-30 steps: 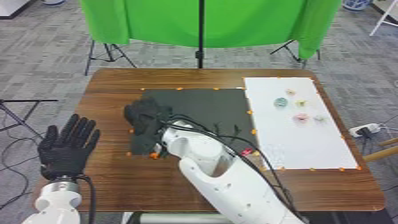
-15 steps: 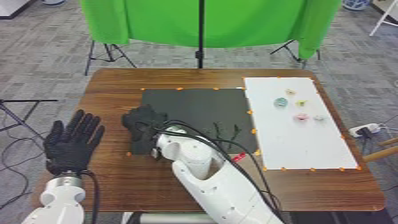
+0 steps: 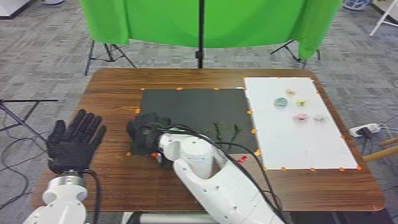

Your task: Arrange flowers

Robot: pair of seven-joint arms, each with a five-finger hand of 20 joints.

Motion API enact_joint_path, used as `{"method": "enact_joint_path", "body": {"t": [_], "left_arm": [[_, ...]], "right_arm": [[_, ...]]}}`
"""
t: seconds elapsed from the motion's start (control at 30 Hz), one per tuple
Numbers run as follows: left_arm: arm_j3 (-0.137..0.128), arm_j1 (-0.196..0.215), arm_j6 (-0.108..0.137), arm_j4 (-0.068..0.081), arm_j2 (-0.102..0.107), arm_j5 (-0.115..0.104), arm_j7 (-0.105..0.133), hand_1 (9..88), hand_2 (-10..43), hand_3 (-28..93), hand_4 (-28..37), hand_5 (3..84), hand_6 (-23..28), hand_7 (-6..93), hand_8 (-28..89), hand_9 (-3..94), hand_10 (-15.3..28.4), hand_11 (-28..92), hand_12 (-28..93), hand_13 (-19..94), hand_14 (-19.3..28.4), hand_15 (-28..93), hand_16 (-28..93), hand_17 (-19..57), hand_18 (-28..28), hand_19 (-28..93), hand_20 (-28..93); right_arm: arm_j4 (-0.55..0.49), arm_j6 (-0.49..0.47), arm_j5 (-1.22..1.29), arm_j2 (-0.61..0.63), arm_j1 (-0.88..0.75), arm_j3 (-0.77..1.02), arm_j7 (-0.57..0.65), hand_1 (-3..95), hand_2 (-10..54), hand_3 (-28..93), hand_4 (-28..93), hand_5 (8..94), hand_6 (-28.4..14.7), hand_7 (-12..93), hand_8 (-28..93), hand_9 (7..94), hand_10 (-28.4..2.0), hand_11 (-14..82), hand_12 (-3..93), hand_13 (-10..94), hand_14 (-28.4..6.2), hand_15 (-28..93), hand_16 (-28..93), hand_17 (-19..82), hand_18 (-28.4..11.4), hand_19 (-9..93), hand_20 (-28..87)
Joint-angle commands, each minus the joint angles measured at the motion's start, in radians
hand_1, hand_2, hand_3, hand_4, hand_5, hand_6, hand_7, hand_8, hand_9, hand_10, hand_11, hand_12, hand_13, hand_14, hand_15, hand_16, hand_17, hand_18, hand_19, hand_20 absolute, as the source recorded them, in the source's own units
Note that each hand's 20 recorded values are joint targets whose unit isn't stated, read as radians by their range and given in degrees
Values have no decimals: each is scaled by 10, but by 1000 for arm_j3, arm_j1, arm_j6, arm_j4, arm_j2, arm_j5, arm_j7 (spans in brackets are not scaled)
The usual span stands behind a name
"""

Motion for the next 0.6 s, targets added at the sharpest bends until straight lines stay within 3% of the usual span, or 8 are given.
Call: {"method": "enact_joint_path", "body": {"t": [0.03, 0.27, 0.37, 0.53, 0.57, 0.6], "left_arm": [[4, 12, 3, 4, -10, 8, 6, 287, 129, 761, -283, 473, 109, 166, -98, 386, 159, 249, 114, 296, 159, 392, -75, -84, 140, 359, 128], [-1, 30, 7, -6, -16, -6, 22, 289, 123, 764, -283, 462, 109, 168, -99, 332, 152, 244, 112, 281, 158, 394, -76, -86, 140, 361, 128], [-5, 38, 5, -9, -29, -1, 17, 289, 121, 765, -283, 456, 111, 170, -100, 303, 147, 237, 108, 268, 156, 396, -76, -87, 140, 363, 128], [-22, 61, -5, -15, -66, 5, -10, 289, 120, 765, -283, 452, 111, 172, -101, 294, 145, 239, 105, 262, 154, 398, -77, -88, 141, 364, 127], [-21, 56, -8, -11, -68, 8, -19, 289, 120, 764, -283, 452, 111, 172, -101, 294, 145, 239, 104, 262, 154, 398, -78, -88, 141, 364, 127], [-26, 67, -7, -18, -73, 9, -22, 290, 121, 763, -283, 452, 111, 172, -102, 295, 145, 239, 103, 262, 154, 399, -78, -89, 141, 364, 127]], "right_arm": [[-24, 44, 12, 18, 0, -7, 49, 458, -95, 897, -283, 480, -12, 543, -249, 455, -171, 533, 226, 426, -167, 838, 221, 254, -231, 929, 610], [-69, 71, 61, 40, 2, -12, 72, 438, -95, 905, -283, 446, -25, 549, -257, 406, -185, 542, 218, 405, -176, 855, 211, 249, -231, 932, 614], [-100, 62, 95, 56, -7, -3, 96, 433, -95, 905, -283, 442, -26, 545, -257, 393, -188, 529, 210, 399, -178, 857, 208, 245, -231, 931, 615], [-220, 52, 218, 141, -33, 62, 178, 426, -95, 897, -283, 418, -37, 520, -254, 379, -195, 503, 198, 378, -187, 854, 200, 238, -236, 926, 617], [-248, 54, 242, 166, -37, 92, 202, 425, -95, 894, -283, 416, -39, 515, -251, 377, -195, 497, 195, 374, -188, 853, 198, 236, -237, 925, 617], [-281, 64, 276, 200, -46, 116, 236, 423, -95, 891, -283, 414, -41, 509, -249, 375, -197, 486, 192, 369, -191, 849, 194, 236, -238, 923, 617]]}}
